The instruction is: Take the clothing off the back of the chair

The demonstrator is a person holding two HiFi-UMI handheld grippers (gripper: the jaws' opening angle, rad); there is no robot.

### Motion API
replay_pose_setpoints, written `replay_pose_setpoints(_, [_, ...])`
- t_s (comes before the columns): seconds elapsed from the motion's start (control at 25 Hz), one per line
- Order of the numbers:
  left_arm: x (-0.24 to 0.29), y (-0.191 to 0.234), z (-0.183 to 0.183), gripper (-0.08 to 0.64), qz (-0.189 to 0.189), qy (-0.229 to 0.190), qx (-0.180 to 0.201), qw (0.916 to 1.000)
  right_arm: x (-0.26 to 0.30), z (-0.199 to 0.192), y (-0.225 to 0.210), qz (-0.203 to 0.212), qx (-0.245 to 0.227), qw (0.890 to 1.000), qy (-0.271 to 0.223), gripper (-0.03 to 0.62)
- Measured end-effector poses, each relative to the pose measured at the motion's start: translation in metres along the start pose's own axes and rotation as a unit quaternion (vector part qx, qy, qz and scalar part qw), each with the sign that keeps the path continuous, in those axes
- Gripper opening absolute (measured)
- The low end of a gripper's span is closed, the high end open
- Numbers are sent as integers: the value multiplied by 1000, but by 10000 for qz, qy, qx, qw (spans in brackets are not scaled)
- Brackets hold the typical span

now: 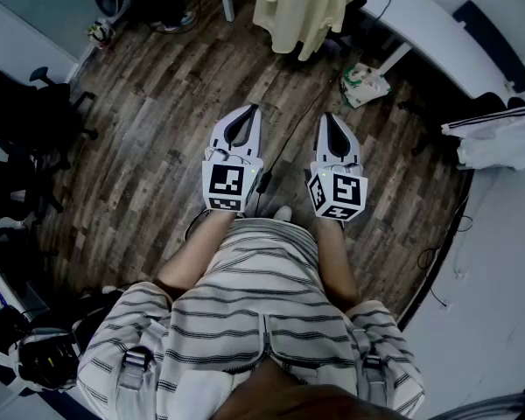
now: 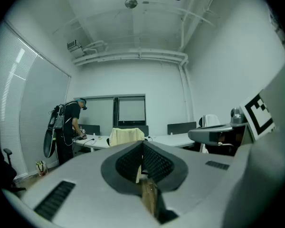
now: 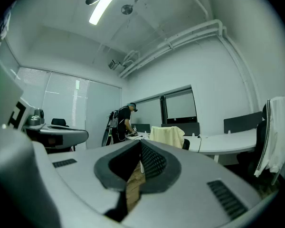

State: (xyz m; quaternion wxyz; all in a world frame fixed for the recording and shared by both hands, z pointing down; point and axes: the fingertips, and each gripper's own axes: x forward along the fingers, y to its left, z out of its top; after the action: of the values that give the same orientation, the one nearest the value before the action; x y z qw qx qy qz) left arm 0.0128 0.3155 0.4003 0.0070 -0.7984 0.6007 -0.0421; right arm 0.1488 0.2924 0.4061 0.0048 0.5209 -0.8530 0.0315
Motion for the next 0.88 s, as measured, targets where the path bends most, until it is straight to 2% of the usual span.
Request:
replay_pose_setpoints(0.6, [4,-58,-12,23,204,100,-75,9997,-28,-12,-35,363,-12,9993,112,20])
replay_pose_setpoints(0.88, [8,-83,-24,23,163,231,8,9996,-32,-24,-58,367,90,9991,166,20])
